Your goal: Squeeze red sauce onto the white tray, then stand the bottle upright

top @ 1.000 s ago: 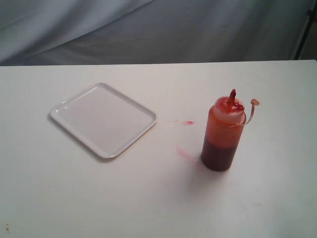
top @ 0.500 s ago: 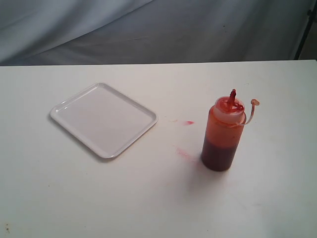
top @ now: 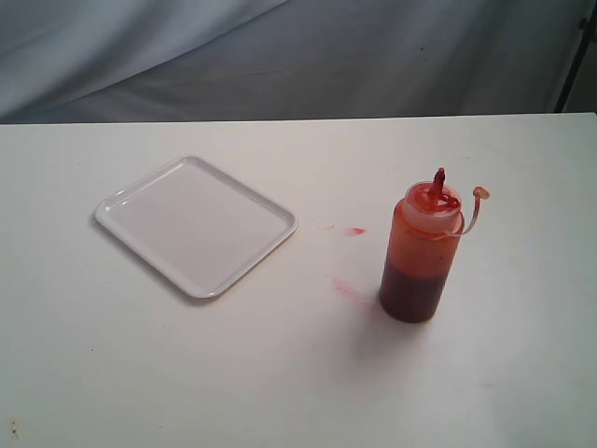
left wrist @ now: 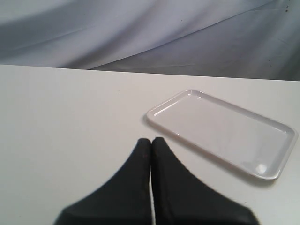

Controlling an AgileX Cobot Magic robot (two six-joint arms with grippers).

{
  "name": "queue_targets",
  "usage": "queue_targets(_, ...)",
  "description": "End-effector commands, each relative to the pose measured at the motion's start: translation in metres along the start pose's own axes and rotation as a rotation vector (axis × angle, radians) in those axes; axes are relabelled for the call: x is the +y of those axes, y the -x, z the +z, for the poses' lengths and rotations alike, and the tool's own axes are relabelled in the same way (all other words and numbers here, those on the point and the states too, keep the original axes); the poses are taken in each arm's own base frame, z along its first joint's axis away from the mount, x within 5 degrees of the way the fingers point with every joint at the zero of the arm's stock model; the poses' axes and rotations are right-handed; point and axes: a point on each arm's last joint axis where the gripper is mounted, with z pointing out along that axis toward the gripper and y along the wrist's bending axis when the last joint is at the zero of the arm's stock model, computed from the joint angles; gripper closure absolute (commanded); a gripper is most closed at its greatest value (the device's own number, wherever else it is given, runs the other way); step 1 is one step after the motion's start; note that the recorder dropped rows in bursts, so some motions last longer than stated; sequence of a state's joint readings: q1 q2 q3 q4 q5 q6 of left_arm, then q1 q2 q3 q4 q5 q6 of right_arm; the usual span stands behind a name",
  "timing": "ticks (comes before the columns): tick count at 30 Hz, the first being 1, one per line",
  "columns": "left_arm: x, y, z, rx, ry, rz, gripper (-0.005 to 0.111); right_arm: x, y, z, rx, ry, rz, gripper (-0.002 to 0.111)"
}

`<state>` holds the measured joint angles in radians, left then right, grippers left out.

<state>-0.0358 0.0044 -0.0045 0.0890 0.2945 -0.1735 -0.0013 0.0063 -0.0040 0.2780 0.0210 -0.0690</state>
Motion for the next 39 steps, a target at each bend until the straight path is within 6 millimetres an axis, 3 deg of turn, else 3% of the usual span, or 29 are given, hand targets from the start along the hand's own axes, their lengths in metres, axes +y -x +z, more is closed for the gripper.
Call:
queue_targets(1,0.000,0.000,0.000,-0.010,-0.005,0.002,0.106,0.001,0.009,-0.001,-0.045,0.006,0.005,0.108)
queue_targets(14,0.000,0.000,0.000,-0.010,-0.005,0.004,0.106,0.018,0.078,-0.018,-0.192,0.071,0.102,0.108)
queue_targets(26,0.000,0.000,0.000,-0.016,-0.007,0.002,0.106,0.019,0.076,-0.018,-0.144,0.073,0.096,0.108)
queue_targets(28,-0.002,0.005,0.000,-0.067,-0.030,-0.067,0.106,0.019,0.076,-0.018,-0.144,0.073,0.096,0.108)
queue_targets(29,-0.006,0.009,-0.001,-0.106,-0.083,-0.314,0.106,0.019,0.076,-0.018,-0.144,0.073,0.096,0.108)
queue_targets(31,-0.007,0.014,-0.002,-0.146,-0.125,-0.506,0.106,0.020,0.074,-0.018,-0.131,0.079,0.123,0.108)
queue_targets(38,0.002,0.049,-0.015,-0.578,-0.137,-0.532,0.106,0.020,0.071,-0.017,-0.091,0.086,0.148,0.108)
queue_targets(39,0.005,0.058,-0.022,-0.701,-0.139,-0.531,0.106,0.020,0.071,-0.017,-0.091,0.086,0.148,0.108)
